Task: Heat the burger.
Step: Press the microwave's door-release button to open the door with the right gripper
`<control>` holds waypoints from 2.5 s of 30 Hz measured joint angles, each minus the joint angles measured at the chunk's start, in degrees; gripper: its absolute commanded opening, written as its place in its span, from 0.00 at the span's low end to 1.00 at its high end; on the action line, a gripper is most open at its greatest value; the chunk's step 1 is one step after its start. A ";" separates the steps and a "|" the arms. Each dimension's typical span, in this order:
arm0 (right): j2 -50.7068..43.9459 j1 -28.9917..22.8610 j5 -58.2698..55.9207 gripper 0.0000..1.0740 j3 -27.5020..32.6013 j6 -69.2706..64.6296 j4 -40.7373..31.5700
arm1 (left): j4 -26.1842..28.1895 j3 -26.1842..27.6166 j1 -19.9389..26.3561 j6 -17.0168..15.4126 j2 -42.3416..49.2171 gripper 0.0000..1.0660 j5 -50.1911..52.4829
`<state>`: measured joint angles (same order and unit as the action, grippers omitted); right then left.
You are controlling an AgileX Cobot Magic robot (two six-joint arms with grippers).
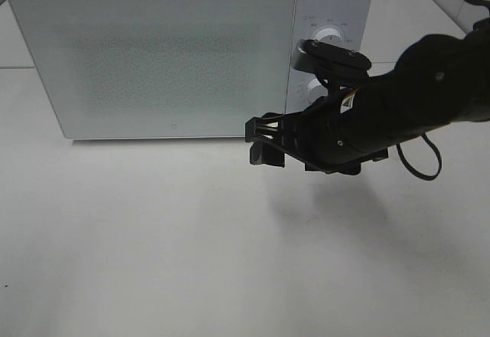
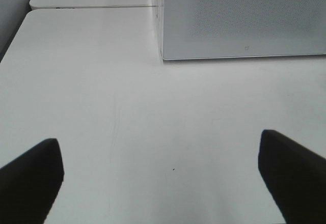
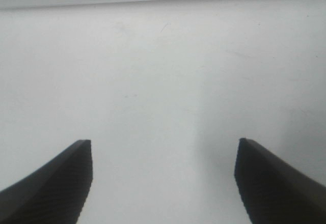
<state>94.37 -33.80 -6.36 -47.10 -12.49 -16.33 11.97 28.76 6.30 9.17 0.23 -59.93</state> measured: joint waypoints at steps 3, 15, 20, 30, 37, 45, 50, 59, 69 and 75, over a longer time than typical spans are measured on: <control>0.00 0.00 -4.07 0.70 -1.95 0.80 3.27 | 0.00 0.00 0.00 0.00 0.00 0.92 0.00; -4.87 0.00 -33.98 0.70 -12.95 0.52 20.45 | 0.00 0.00 0.00 0.00 0.00 0.92 0.00; -9.68 0.00 -41.37 0.70 -13.35 0.92 20.63 | 0.00 0.00 0.00 0.00 0.00 0.92 0.00; -19.60 0.00 -56.32 0.70 -13.01 0.97 20.63 | 0.00 0.00 0.00 0.00 0.00 0.92 0.00; -32.09 0.00 -57.75 0.70 -7.10 1.03 20.63 | 0.00 0.00 0.00 0.00 0.00 0.92 0.00; -48.41 0.00 -58.04 0.70 1.26 1.38 22.52 | 0.00 0.00 0.00 0.00 0.00 0.92 0.00; -59.99 0.00 -58.10 0.70 6.25 1.38 23.43 | 0.00 0.00 0.00 0.00 0.00 0.92 0.00; -77.58 8.37 -57.81 0.70 15.18 1.43 24.01 | 0.00 0.00 0.00 0.00 0.00 0.92 0.00; -91.33 20.91 -53.86 0.70 17.76 1.72 24.35 | 0.00 0.00 0.00 0.00 0.00 0.92 0.00; -94.60 26.36 -53.80 0.70 17.76 2.01 24.47 | 0.00 0.00 0.00 0.00 0.00 0.92 0.00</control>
<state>-0.23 -7.45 -60.16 -29.34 -10.49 8.14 11.97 28.76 6.30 9.17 0.23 -59.93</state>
